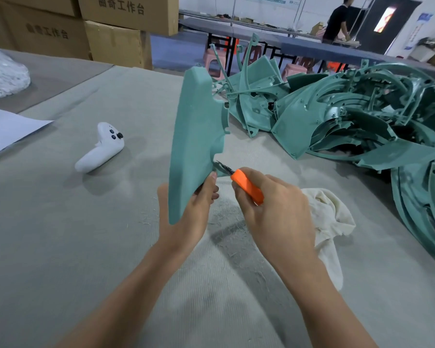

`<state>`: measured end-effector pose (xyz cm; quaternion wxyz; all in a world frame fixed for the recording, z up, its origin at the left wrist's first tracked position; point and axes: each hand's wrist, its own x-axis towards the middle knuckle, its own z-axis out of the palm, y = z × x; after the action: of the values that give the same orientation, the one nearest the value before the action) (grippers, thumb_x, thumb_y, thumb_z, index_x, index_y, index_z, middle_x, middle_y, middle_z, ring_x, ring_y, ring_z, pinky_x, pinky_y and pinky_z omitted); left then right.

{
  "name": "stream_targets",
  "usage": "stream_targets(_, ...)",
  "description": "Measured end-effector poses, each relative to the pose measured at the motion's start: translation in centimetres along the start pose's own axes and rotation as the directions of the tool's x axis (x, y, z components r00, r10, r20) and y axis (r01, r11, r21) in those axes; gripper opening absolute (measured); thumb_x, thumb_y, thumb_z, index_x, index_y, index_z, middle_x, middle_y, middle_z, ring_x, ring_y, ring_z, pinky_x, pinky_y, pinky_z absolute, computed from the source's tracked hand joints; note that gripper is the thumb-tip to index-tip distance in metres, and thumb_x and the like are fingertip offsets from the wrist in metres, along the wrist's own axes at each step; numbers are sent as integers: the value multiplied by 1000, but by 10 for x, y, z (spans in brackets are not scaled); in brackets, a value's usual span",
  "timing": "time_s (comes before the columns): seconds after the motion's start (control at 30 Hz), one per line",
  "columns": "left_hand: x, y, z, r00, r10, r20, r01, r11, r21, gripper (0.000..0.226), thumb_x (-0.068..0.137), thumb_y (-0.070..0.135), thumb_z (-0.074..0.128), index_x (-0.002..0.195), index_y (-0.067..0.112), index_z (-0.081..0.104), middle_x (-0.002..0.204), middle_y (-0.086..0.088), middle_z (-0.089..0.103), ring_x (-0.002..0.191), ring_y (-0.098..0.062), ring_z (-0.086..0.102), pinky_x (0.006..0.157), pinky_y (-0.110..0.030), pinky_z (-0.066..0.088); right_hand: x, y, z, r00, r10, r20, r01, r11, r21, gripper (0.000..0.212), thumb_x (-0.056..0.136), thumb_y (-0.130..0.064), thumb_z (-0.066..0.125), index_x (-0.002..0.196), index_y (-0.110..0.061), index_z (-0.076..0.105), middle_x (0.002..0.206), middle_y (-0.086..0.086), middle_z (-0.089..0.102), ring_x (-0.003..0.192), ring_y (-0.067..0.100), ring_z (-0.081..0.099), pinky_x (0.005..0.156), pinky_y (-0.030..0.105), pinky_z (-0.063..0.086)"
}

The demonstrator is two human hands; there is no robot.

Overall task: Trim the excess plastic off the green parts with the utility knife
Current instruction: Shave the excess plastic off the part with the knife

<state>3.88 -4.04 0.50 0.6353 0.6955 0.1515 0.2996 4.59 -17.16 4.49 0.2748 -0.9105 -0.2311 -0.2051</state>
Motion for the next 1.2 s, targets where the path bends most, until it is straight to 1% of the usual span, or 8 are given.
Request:
stream_targets(0.37,-4,6,2,999,-48,0,48,998,-30,25,96,28,59,83,11,72,66,7,71,64,4,67,60,-2,43,0,-5,6,993,-47,-104,42,998,-46,23,94,-35,64,115,-28,69,79,-1,68,62,36,62,51,39,48)
stream_targets(0.5,-5,9,0,1000,-11,-1,11,1000,24,37,95,31,61,60,38,71,63,17,70,64,-3,69,74,-29,54,2,-4,11,983,-88,-162,78,995,-66,20,91,-32,67,110,-24,70,71,0,63,54,34,59,45,38,48)
stream_targets(0.53,-5,9,0,1000,8,-13,-8,1000,13,38,94,31,62,58,35,71,63,16,71,64,-4,70,76,-33,55,3,-1,11,987,-70,-143,60,996,-71,21,93,-34,64,111,-25,69,73,-1,62,57,34,59,48,39,48)
stream_targets(0.67,-9,10,2,995,101,16,-101,995,-3,27,89,37,58,67,26,70,68,18,72,67,1,70,72,-13,51,3,17,5,993,45,-105,-50,998,-45,23,98,-39,54,113,-27,68,78,-1,62,69,31,59,56,40,47)
stream_targets(0.9,-2,7,1,990,107,-87,-104,994,40,30,84,43,63,60,26,61,51,15,57,56,-9,57,73,-51,55,4,16,-2,973,15,-232,-3,999,50,14,97,-31,59,102,-23,69,69,-3,58,60,23,52,52,37,41)
stream_targets(1.03,-2,11,0,987,130,-96,-127,991,35,25,82,41,67,59,34,58,62,23,62,71,-13,62,88,-50,51,4,14,-2,976,5,-218,28,989,148,11,96,-29,62,93,-22,69,64,-5,55,58,19,50,55,39,42)
stream_targets(1.13,-1,9,1,988,128,-90,-134,989,-61,7,83,30,70,77,27,69,78,10,72,78,-20,69,81,-52,54,5,13,2,984,12,-178,30,972,233,12,95,-28,63,89,-21,69,58,-7,49,53,14,45,53,38,42)
stream_targets(1.2,0,9,1,991,113,-73,-120,988,-101,15,87,21,71,75,31,72,79,6,74,78,-18,71,74,-50,58,5,12,4,988,15,-156,29,961,275,13,95,-29,63,87,-20,68,56,-7,49,53,15,44,52,35,40)
